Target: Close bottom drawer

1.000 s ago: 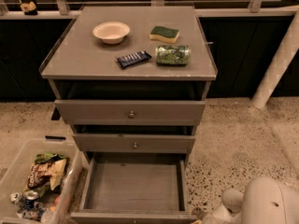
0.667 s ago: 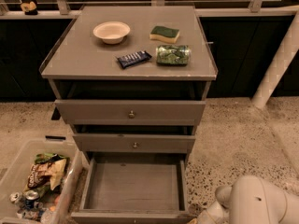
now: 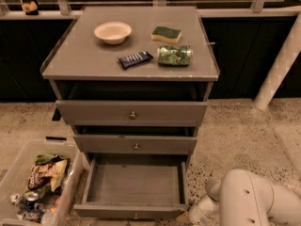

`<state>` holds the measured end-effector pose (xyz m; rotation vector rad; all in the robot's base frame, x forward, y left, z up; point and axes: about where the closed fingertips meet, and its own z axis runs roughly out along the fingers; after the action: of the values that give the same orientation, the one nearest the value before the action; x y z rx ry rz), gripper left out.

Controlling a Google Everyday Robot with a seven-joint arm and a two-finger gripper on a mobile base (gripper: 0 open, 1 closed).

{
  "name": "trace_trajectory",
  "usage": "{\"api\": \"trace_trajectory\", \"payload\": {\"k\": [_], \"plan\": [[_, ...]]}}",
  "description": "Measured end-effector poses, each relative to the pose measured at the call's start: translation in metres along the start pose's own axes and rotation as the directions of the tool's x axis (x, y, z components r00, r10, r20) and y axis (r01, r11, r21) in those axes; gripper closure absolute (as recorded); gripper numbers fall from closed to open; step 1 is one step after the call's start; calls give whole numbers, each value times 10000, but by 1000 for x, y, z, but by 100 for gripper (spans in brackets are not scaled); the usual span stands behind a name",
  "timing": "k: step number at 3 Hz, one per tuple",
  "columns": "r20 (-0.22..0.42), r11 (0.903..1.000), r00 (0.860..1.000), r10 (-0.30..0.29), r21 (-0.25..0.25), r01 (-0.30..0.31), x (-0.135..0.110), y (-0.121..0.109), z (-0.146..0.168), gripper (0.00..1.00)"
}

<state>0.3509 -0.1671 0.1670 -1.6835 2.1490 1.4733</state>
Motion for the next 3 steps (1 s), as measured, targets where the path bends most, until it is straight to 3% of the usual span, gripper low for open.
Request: {"api": "trace_trajectory", "payload": {"k": [1,2,3], "plan": [[-428,9932,9927,-1130,243,1141,-44,-6,10,0],[-428,9932,9927,-1129,243,1141,-44,-6,10,0],[118,9903,9954,-955,1026,938,-44,-13,-5,0]]}}
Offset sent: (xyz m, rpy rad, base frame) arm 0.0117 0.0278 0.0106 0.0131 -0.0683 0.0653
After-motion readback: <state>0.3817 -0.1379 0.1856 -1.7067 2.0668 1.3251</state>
